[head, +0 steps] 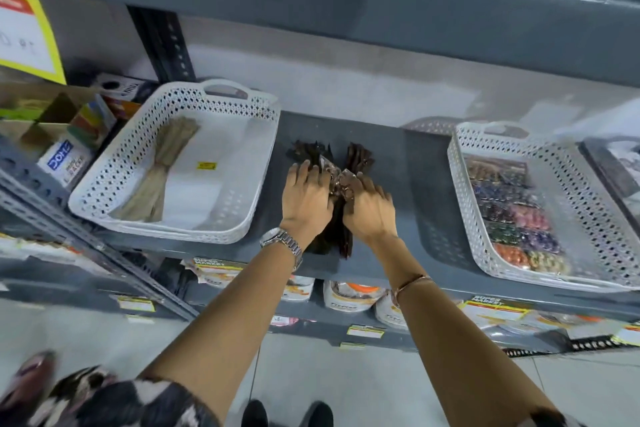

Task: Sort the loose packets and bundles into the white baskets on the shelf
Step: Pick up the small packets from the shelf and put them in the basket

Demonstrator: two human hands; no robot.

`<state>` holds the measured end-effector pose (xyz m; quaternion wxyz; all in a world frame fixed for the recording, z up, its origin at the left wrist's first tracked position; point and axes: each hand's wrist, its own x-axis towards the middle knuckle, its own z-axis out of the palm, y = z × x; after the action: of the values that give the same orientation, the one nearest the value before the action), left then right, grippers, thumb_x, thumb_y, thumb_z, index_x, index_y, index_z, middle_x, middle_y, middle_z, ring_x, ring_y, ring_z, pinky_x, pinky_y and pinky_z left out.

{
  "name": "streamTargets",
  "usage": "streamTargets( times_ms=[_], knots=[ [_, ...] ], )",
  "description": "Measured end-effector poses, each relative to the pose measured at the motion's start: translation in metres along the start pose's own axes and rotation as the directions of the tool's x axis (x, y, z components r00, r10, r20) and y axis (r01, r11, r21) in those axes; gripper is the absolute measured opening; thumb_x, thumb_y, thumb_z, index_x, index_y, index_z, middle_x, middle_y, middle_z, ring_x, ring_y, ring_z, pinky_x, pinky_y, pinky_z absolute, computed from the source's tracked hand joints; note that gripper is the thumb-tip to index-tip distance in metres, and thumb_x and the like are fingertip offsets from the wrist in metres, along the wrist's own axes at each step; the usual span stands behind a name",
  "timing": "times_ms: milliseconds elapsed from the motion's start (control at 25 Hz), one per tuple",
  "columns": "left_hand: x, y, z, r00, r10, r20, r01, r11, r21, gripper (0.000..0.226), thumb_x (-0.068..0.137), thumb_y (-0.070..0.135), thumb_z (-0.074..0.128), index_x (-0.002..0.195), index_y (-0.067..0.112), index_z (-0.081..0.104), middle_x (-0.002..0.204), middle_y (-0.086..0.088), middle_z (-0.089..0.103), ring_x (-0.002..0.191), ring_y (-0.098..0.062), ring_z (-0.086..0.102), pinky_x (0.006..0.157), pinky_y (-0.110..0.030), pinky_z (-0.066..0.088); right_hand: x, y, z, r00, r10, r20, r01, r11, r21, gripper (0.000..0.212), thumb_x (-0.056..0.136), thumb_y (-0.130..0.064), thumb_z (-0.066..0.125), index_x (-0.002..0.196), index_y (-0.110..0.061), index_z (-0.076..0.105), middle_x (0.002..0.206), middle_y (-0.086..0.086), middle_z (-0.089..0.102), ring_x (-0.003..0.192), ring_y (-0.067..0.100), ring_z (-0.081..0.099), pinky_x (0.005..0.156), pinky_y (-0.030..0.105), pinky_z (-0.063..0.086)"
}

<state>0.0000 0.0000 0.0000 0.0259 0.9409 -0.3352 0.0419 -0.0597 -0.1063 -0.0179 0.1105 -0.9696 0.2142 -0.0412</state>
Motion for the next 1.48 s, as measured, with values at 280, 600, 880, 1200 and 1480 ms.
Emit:
streamTargets(
  times_ms=[280,600,880,1200,1480],
  knots=[
    [-0.007,-0.013,0.013,0.915,-0.067,-0.398,0.015,0.991,-0.134,0.019,0.085,0.032,0.065,0.093,0.019,0.076,0.092,0.000,0.079,0.117,-0.022,0.063,0.105,-0.036,0.036,-0.014,0.022,0.007,0.999,-0.001,-0.035,0.001,1.000,0.008,0.053,0.084,-0.010,0.047,0.134,-0.024,0.046,0.125,0.009,0.061,0.116,0.035,0.053,0.100,0.045,0.040],
    [-0.028,0.075,0.025,0.965,0.025,-0.260,-0.128,0.912,-0.390,0.016,0.086,0.026,0.063,0.096,0.021,0.073,0.105,0.000,0.075,0.112,-0.019,0.063,0.102,-0.034,0.038,-0.035,0.068,-0.007,0.905,0.407,-0.125,-0.249,0.745,0.619,0.046,0.077,0.007,0.040,0.115,-0.008,0.060,0.127,0.018,0.060,0.104,0.031,0.058,0.076,0.031,0.044],
    [-0.015,0.038,0.026,0.964,-0.105,-0.245,0.011,0.933,-0.360,0.029,0.092,0.027,0.052,0.117,0.024,0.066,0.124,0.000,0.065,0.112,-0.021,0.060,0.093,-0.036,0.044,-0.018,0.051,-0.016,0.813,0.552,-0.187,-0.406,0.767,0.497,0.048,0.078,-0.002,0.049,0.123,-0.013,0.059,0.124,0.018,0.062,0.112,0.038,0.057,0.092,0.045,0.047],
    [-0.014,-0.008,0.012,0.932,-0.358,0.059,0.333,0.780,-0.530,0.026,0.092,0.025,0.057,0.117,0.018,0.062,0.119,-0.010,0.060,0.103,-0.033,0.064,0.078,-0.042,0.054,-0.001,0.007,0.008,0.988,0.081,-0.134,-0.051,0.976,0.214,0.043,0.086,-0.012,0.049,0.126,-0.027,0.054,0.115,0.013,0.063,0.101,0.037,0.062,0.089,0.045,0.049],
    [0.012,0.049,-0.002,0.974,-0.226,-0.008,0.127,0.576,-0.808,0.020,0.086,0.018,0.067,0.105,0.015,0.071,0.112,-0.008,0.071,0.096,-0.021,0.069,0.072,-0.015,0.046,-0.011,0.043,-0.027,0.829,0.437,-0.350,-0.284,0.867,0.409,0.036,0.079,-0.018,0.060,0.114,-0.021,0.065,0.105,0.017,0.062,0.093,0.038,0.062,0.075,0.042,0.052]
  ],
)
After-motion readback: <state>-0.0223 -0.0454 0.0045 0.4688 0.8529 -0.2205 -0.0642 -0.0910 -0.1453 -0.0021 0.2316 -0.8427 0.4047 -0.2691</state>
